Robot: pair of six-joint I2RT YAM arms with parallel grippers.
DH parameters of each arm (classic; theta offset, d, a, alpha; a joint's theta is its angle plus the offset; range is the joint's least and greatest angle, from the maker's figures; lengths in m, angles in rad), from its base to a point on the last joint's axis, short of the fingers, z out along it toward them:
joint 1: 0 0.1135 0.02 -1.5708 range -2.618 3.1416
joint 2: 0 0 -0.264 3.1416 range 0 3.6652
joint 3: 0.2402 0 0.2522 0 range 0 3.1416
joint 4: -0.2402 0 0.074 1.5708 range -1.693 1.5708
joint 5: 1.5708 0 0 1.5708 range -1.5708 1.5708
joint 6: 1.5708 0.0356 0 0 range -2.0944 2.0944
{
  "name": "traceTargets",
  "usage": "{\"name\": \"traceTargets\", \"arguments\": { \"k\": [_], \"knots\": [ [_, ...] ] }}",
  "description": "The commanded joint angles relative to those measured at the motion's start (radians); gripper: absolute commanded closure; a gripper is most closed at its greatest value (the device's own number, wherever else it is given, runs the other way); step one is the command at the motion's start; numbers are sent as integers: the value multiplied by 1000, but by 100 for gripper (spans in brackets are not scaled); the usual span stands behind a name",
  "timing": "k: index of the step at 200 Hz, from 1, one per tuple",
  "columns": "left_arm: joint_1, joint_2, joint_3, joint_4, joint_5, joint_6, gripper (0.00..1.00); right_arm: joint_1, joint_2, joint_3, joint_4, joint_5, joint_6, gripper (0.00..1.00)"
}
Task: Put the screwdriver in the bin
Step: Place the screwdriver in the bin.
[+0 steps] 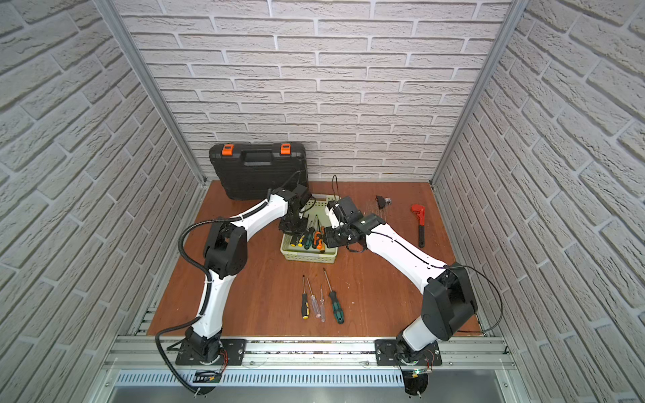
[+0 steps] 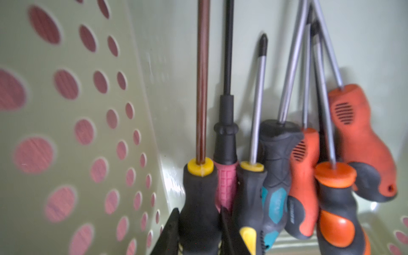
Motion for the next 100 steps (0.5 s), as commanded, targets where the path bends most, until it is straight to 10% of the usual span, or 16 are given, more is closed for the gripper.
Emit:
{"name": "traceTargets", "arguments": {
  "k": [1,100],
  "knots": [
    [7,-93,-25,30,11,-28,70,-6,-11,6,-19,-12,-5,65],
    [7,-358,-241,187,38,-59,56,1,-81,-31,-96,27,16,63]
  ]
}}
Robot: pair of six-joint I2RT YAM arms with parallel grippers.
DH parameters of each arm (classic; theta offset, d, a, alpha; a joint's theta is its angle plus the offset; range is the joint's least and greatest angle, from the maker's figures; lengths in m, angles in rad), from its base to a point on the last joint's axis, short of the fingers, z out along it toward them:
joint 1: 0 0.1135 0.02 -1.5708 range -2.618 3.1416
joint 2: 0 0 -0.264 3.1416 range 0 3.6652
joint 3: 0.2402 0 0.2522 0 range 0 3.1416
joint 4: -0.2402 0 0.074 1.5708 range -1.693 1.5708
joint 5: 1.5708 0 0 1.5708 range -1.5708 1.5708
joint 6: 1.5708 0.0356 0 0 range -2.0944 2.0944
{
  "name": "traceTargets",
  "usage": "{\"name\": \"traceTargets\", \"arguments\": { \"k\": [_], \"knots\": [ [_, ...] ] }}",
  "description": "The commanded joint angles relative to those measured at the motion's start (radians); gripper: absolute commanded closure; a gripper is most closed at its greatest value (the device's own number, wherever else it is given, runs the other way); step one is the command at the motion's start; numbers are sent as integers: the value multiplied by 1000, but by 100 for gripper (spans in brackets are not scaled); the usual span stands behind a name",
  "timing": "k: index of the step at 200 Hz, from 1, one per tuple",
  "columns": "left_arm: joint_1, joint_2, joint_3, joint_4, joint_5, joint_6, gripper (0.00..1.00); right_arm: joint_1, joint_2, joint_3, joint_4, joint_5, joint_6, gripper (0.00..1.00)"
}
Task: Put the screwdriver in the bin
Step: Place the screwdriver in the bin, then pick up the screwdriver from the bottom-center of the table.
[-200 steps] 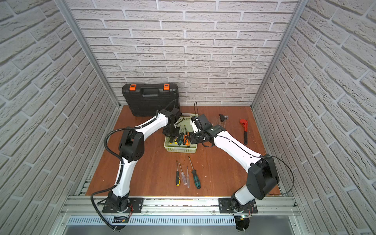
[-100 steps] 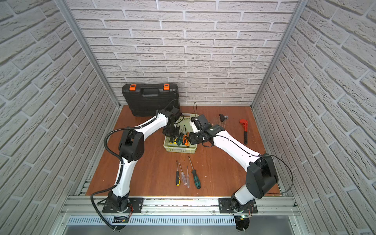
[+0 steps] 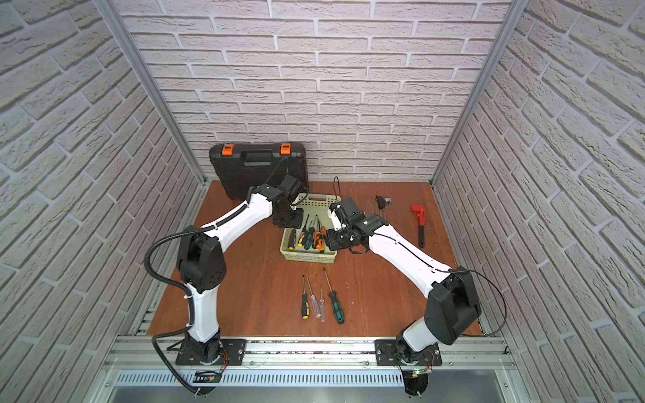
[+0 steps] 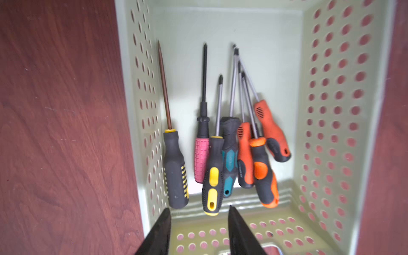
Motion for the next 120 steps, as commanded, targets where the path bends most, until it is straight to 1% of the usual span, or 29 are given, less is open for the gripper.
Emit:
{"name": "traceTargets", "arguments": {
  "k": [1,22,44,64,81,99,120],
  "knots": [
    [7,-84,-76,70,14,-11,56,1,-43,-28,-23,18,12,63],
    [7,-183,-169,123,5,-17,55,13,-65,-71,-44,39,16,63],
    [6,-307,-303,190,-26,-33,55,24,-99,-126,-71,56,25,62],
    [7,-432,-437,248,-83,-70,54,50,-135,-176,-101,87,39,54],
    [7,-533,-555,290,-132,-117,51,91,-165,-222,-122,103,51,53],
    [7,-590,-636,292,-154,-149,50,141,-188,-271,-132,116,82,52],
    [6,-632,-708,280,-174,-193,50,193,-220,-339,-105,109,153,52]
  ]
}}
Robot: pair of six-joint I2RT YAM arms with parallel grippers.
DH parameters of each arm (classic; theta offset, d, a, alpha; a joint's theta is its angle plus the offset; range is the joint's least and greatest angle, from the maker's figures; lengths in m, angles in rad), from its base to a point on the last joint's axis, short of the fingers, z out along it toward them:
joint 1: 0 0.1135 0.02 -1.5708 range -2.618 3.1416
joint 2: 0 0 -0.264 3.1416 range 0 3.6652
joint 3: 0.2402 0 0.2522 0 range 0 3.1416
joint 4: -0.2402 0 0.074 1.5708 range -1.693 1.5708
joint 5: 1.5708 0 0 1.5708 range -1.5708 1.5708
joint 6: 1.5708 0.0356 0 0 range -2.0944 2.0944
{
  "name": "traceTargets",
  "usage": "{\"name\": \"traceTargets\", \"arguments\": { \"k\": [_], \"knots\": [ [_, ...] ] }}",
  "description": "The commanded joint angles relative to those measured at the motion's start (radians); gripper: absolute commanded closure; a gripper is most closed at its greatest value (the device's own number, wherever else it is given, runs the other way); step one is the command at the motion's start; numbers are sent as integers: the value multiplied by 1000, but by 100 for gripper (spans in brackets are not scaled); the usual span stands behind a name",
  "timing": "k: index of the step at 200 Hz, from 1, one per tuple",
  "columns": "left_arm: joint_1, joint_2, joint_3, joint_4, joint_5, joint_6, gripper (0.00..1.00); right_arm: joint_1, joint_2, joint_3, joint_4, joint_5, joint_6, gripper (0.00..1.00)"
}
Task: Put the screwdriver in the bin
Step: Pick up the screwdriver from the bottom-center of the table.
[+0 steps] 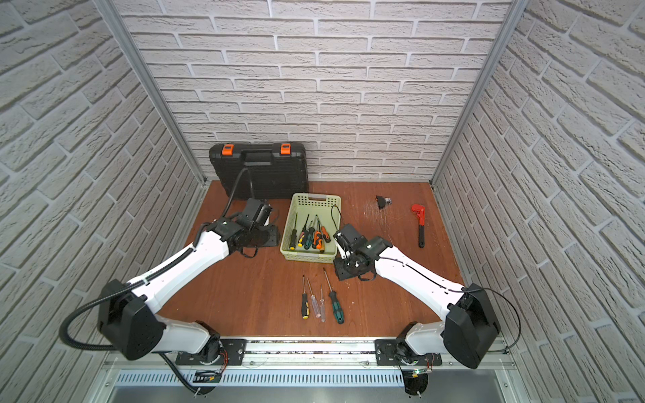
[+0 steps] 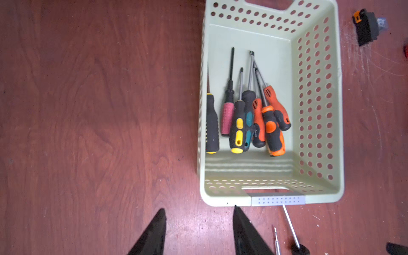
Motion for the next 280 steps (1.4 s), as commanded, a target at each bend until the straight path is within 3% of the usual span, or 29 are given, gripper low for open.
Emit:
{"name": "traceTargets", "arguments": {
  "k": [1,41,85,187,280],
  "knots": [
    [5,-32,-74,39,-62,-72,50,51,-43,-64,5,18,90,52],
    [0,-132,-210,57,-106,-165,50,148,-37,-171,108,0,220,52],
    [2,-127,-217,46,-112,-161,50,221,24,-147,109,65,219,52],
    [9,-146,-234,38,-92,-167,51,225,174,-143,216,26,234,51],
    [27,-141,-217,22,-89,-138,51,228,209,-180,255,5,252,65]
  ]
}}
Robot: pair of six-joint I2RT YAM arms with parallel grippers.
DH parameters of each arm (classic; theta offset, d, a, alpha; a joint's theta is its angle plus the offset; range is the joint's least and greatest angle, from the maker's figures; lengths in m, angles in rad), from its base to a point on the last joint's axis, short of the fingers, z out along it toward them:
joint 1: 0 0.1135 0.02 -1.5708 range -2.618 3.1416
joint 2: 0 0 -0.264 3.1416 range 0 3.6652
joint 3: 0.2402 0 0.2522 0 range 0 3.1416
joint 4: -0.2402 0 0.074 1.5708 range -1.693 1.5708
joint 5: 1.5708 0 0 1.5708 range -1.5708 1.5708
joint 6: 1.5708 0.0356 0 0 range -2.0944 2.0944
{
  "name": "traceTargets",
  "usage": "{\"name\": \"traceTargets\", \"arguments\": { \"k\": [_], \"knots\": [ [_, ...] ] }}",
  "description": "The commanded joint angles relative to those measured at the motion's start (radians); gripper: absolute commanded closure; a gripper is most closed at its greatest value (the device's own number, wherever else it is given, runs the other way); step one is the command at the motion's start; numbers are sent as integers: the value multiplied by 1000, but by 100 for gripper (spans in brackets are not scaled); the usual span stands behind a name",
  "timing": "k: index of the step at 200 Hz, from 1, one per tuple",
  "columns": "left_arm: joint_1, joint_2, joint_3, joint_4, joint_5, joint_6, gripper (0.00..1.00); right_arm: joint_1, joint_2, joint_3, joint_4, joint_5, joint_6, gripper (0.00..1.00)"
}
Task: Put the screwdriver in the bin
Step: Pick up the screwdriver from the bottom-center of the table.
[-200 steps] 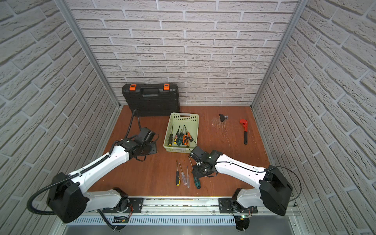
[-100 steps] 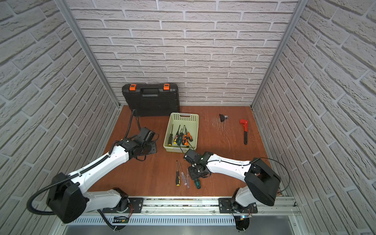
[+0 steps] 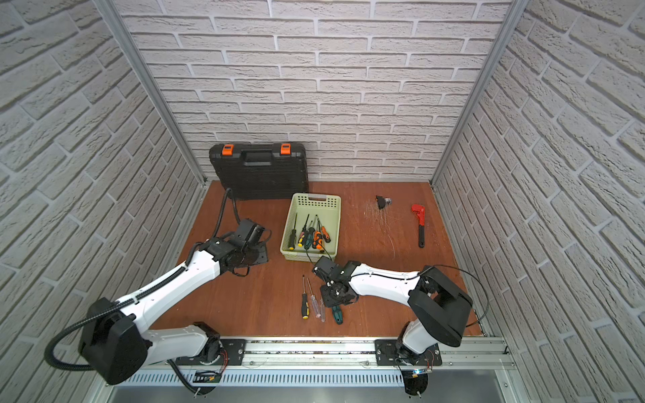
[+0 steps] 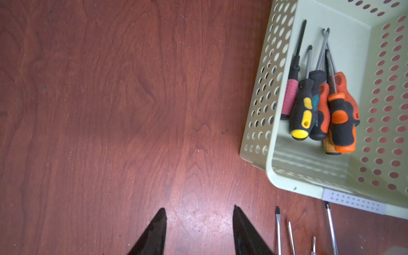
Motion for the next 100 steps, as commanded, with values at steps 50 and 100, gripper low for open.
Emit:
{"name": "traceTargets", "arguments": {
  "k": [50,100],
  "knots": [
    [30,-20,13,-11,-7,32,51,12,13,-8,1,-13,6,61],
    [43,-42,30,-35,-18,47,51,15,36,-4,9,-26,-4,74]
  ]
}}
